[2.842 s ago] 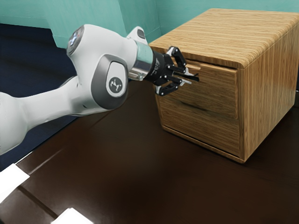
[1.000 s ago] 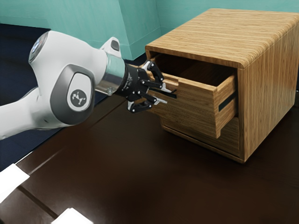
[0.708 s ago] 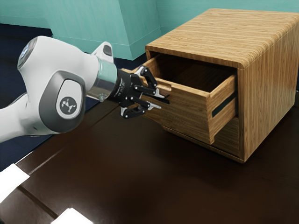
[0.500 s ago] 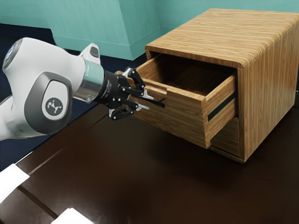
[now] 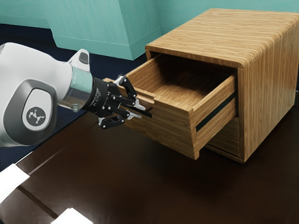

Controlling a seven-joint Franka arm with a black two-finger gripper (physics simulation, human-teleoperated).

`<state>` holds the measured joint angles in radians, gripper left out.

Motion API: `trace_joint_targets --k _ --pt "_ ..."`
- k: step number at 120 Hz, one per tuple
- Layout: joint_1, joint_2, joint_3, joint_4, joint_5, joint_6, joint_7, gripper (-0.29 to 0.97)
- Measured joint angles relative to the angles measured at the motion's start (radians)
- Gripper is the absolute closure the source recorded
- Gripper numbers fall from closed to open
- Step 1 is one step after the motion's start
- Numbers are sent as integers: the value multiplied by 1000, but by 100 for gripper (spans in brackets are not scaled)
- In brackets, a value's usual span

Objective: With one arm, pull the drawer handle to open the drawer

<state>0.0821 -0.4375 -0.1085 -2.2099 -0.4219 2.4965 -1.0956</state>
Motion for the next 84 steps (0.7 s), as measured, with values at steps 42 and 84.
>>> trace_joint_targets --k 42,84 --pt "8 -94 17 -42 1 -66 14 67" --pt "61 -315 152 -9 31 -256 24 60"
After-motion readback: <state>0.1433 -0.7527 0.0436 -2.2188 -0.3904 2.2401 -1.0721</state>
